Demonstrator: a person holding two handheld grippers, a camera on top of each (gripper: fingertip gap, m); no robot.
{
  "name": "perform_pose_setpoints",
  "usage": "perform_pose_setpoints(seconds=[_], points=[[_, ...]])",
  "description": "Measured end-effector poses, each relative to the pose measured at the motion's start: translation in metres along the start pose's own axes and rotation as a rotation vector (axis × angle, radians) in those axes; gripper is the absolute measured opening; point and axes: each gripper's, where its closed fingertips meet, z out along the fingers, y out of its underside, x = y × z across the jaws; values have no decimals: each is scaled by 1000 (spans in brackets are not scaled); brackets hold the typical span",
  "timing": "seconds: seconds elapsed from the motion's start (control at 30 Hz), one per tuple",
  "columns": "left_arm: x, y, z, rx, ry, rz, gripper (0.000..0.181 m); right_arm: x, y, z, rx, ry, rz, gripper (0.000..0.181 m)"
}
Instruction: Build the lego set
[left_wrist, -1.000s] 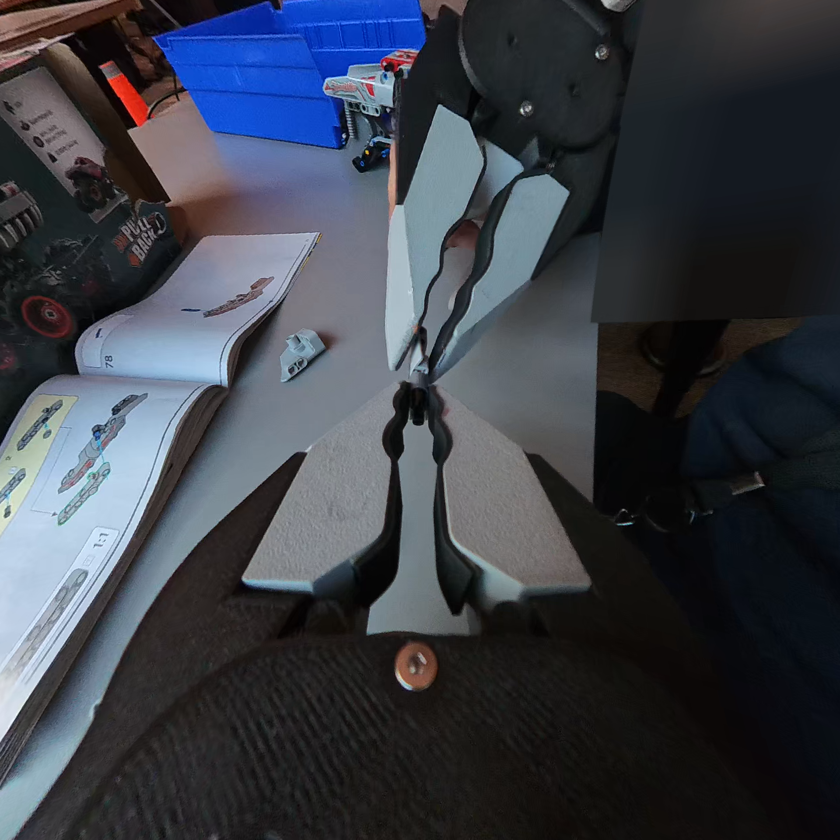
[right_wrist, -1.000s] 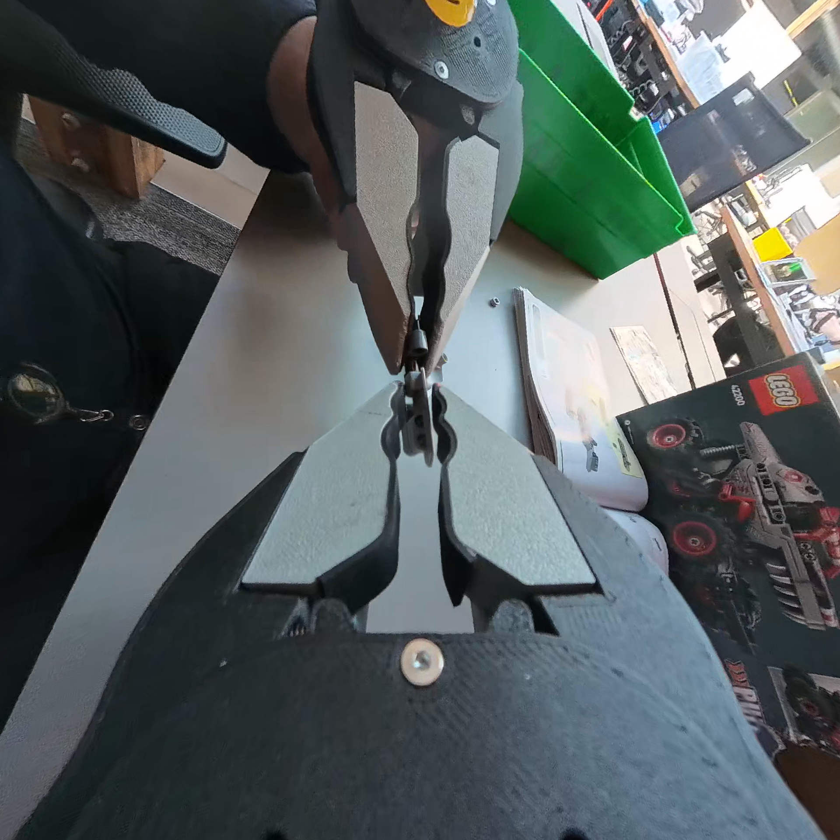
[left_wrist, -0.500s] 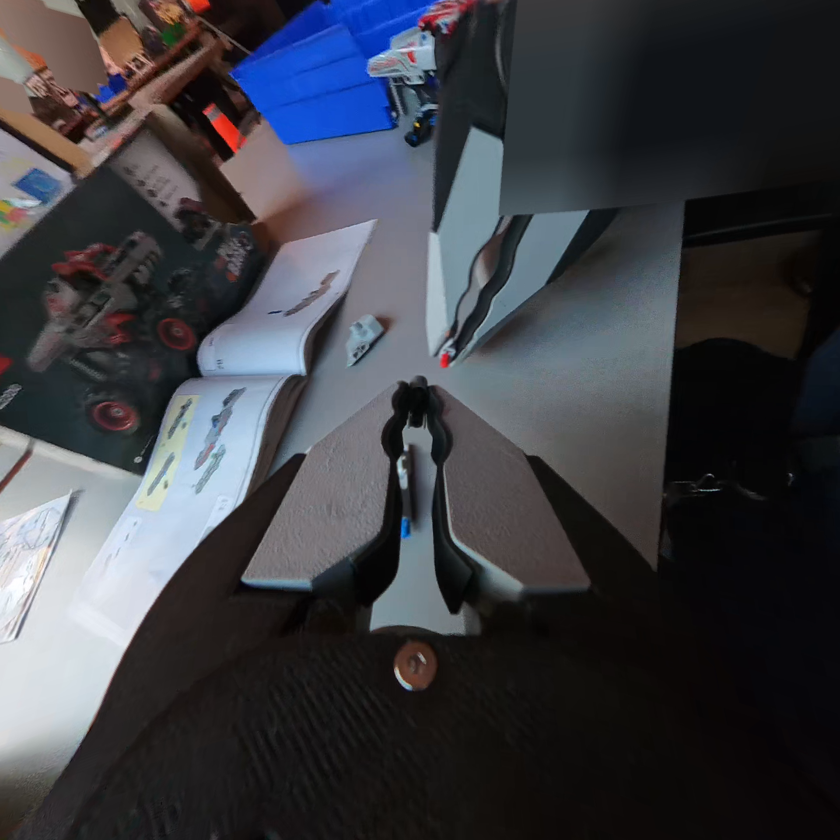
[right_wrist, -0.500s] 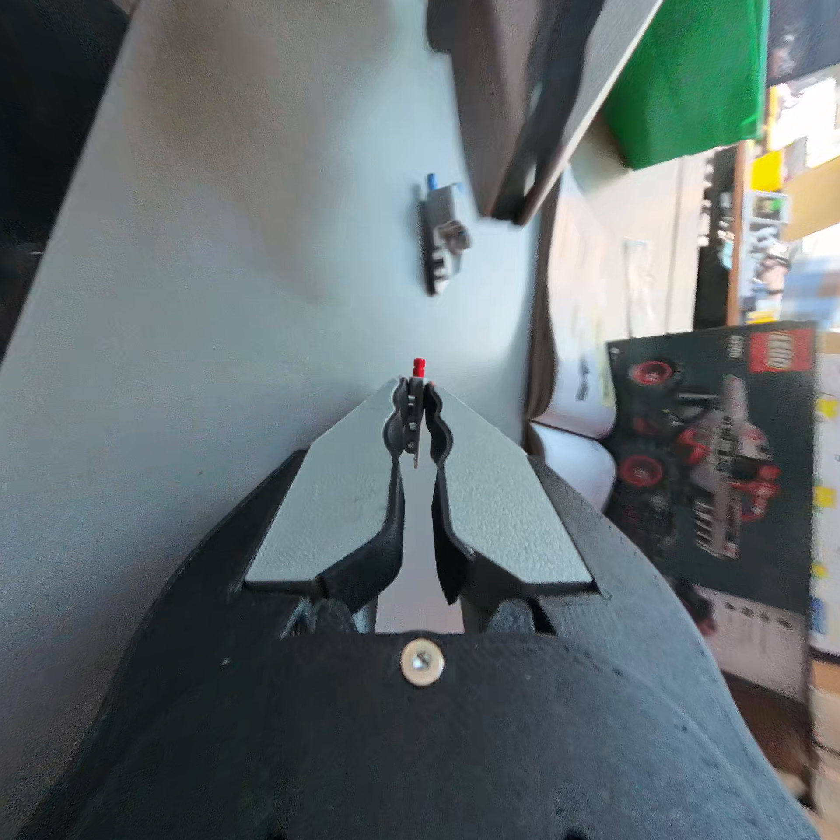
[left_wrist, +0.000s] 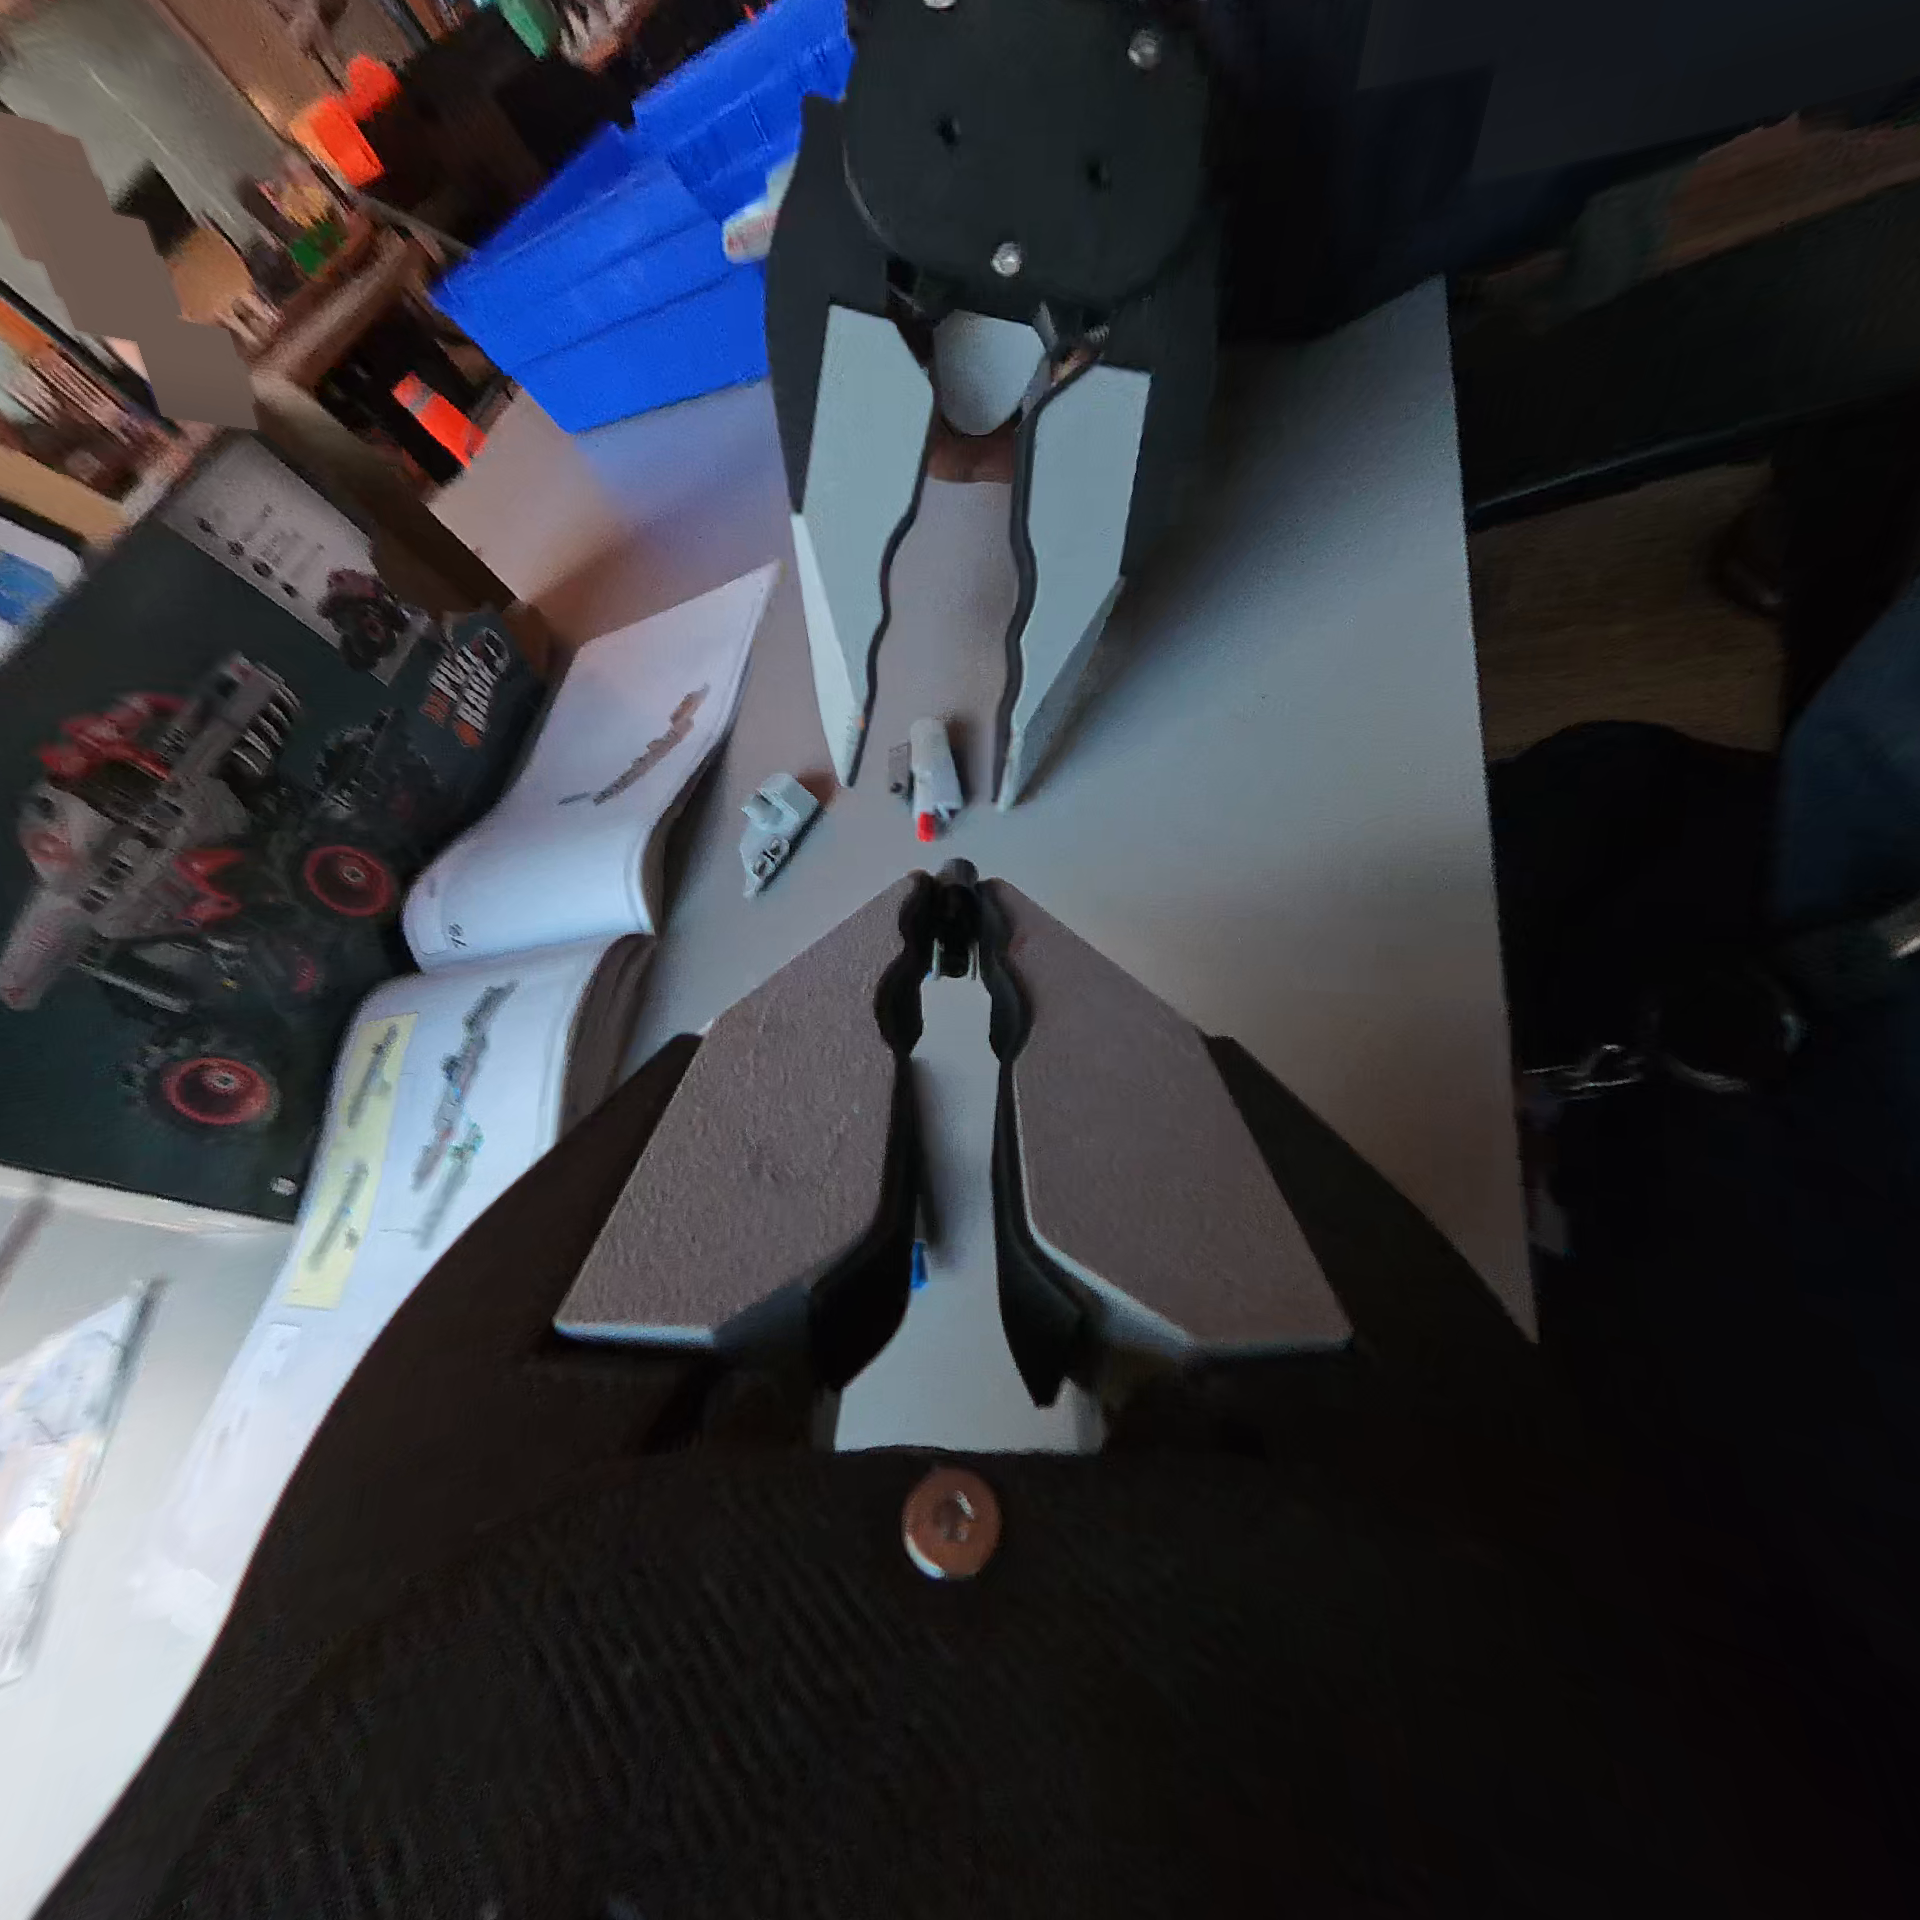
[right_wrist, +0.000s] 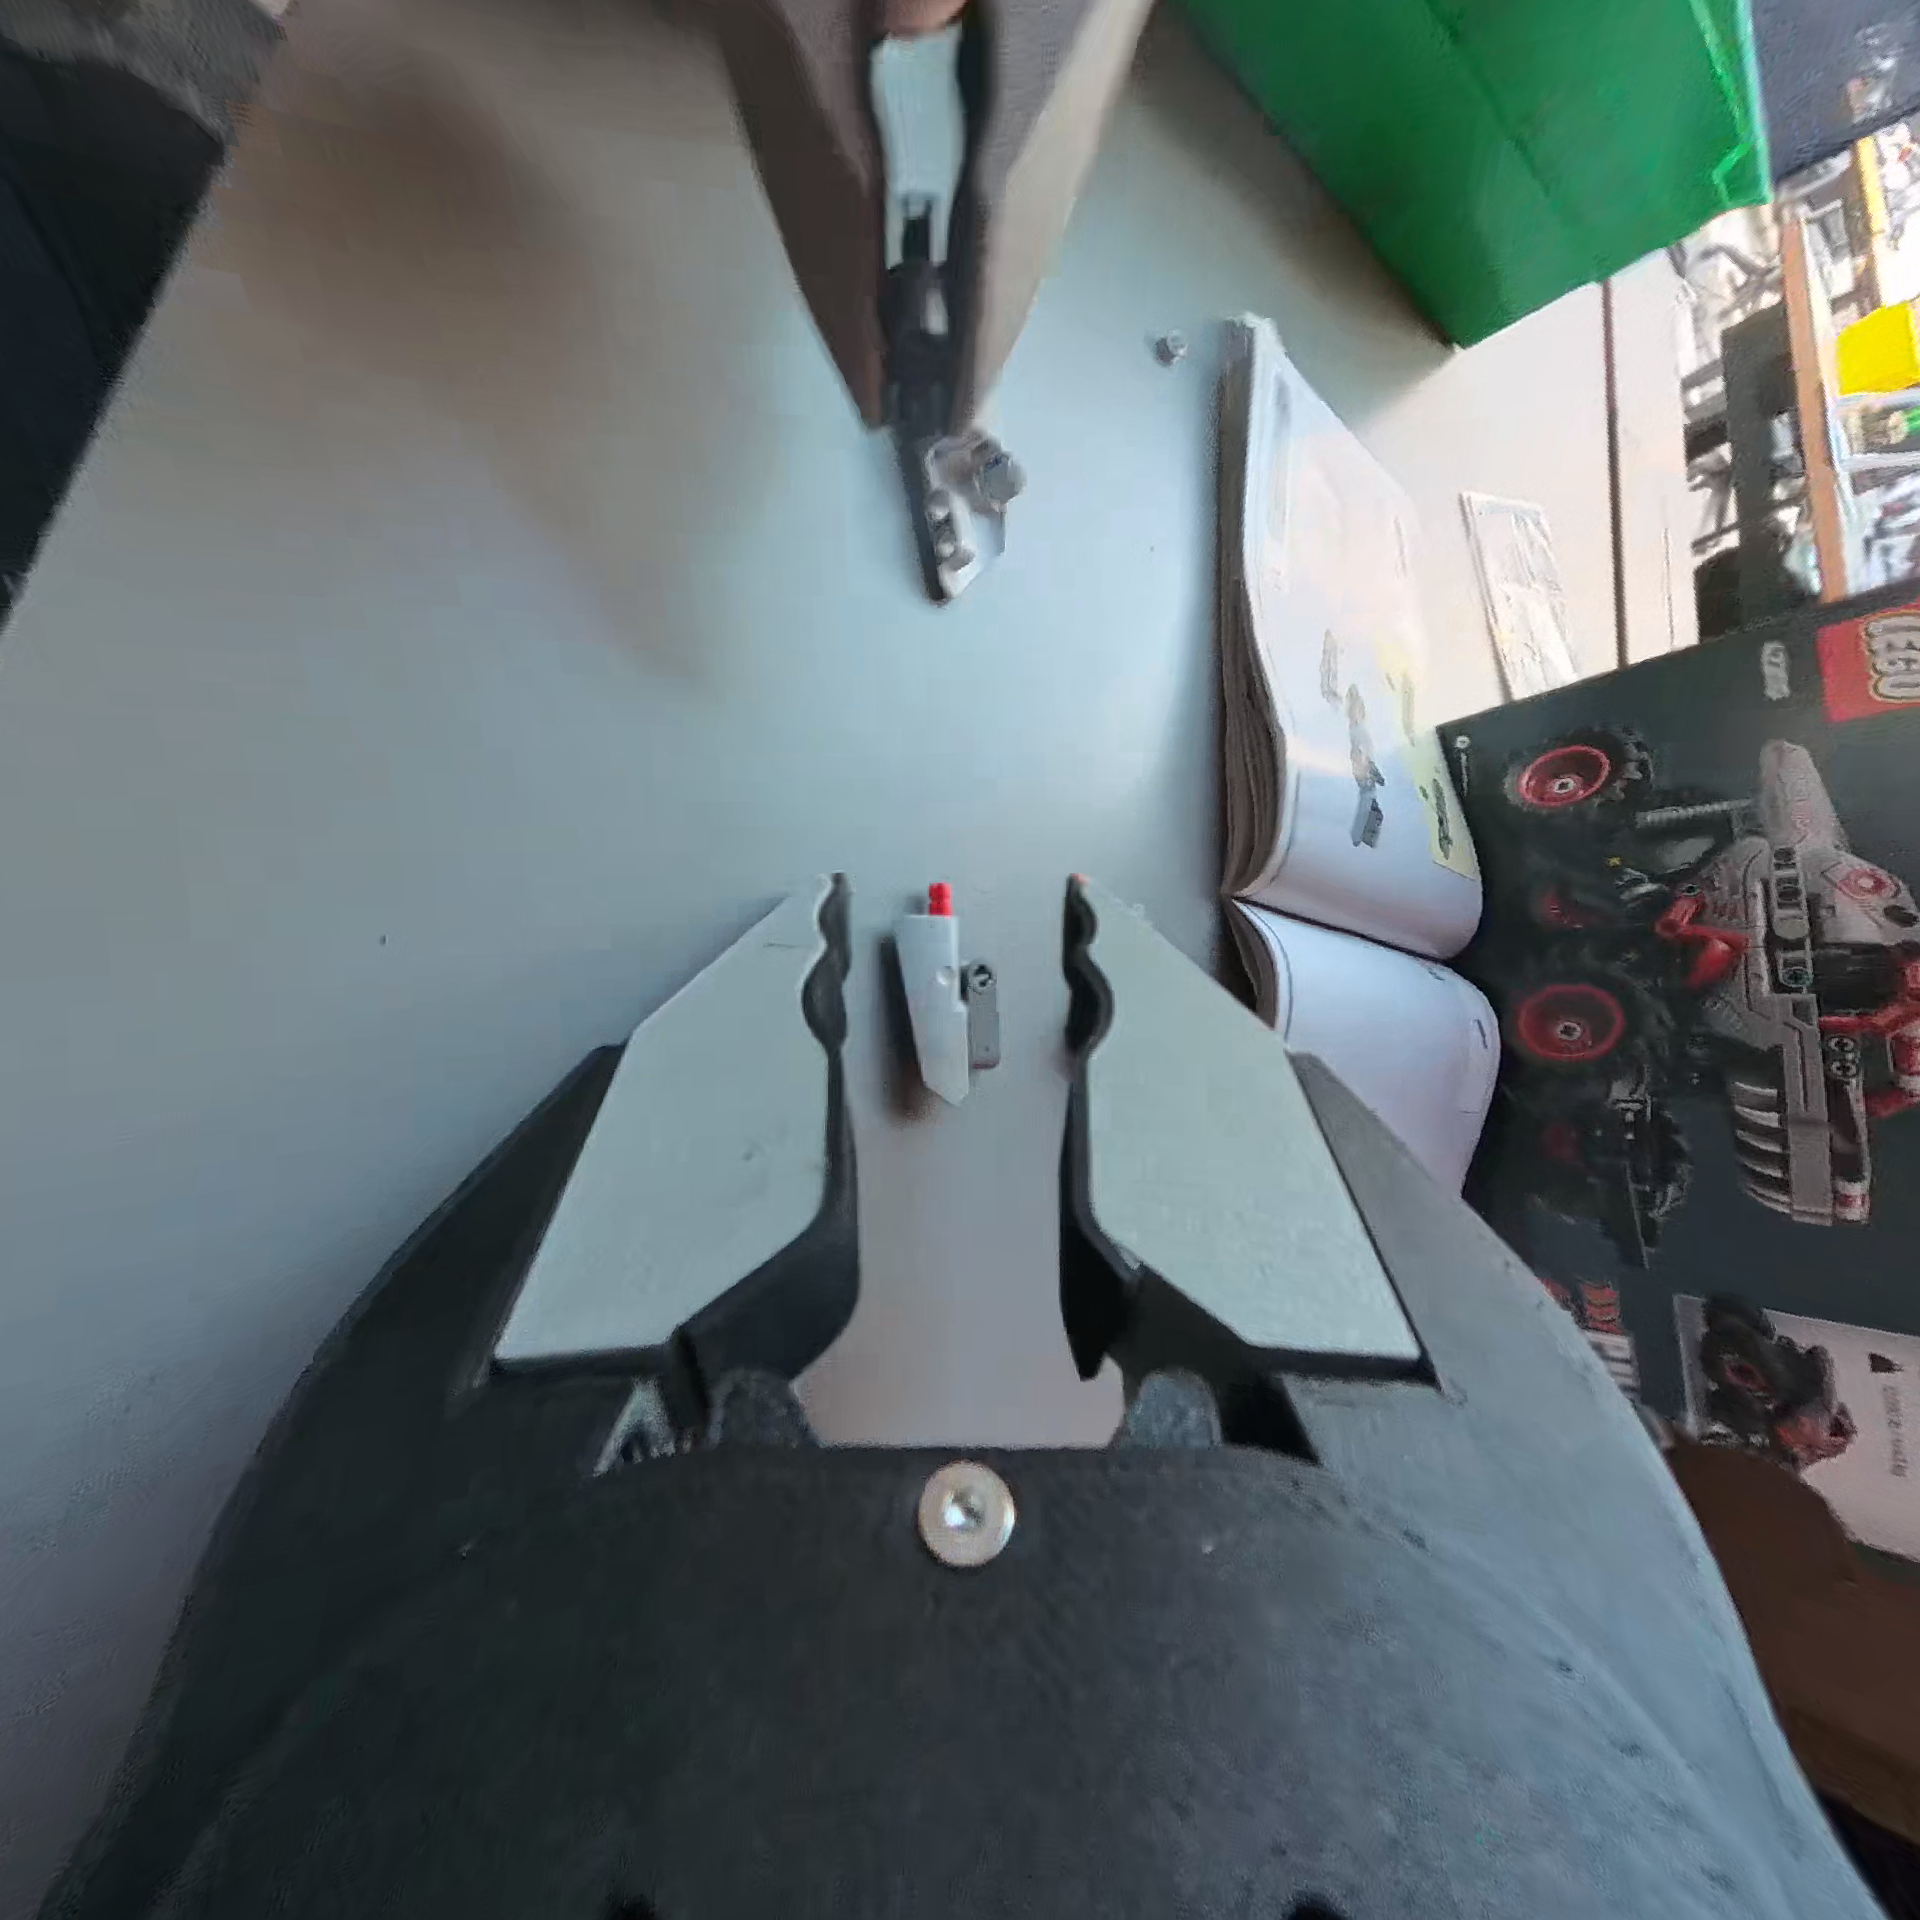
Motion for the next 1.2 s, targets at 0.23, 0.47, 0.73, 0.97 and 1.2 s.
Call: perform_pose_setpoints(seconds=[0.23,0.47,0.73,0.97,1.2], points=[[5,-21,-11,77,-181,508,5,-8,-70,-15,325,-362,470,45],[14,-20,-8,49,-264,757,4,-23,-102,-15,442,-638,660,19],[14,-21,-8,75,-249,711,6,-20,-101,-11,460,-550,606,16],[-2,-19,-24,79,-221,382,30,-8,-82,3,390,-452,628,16],[-28,30,-38,-90,-6,-352,52,1,-63,29,279,-315,483,16]])
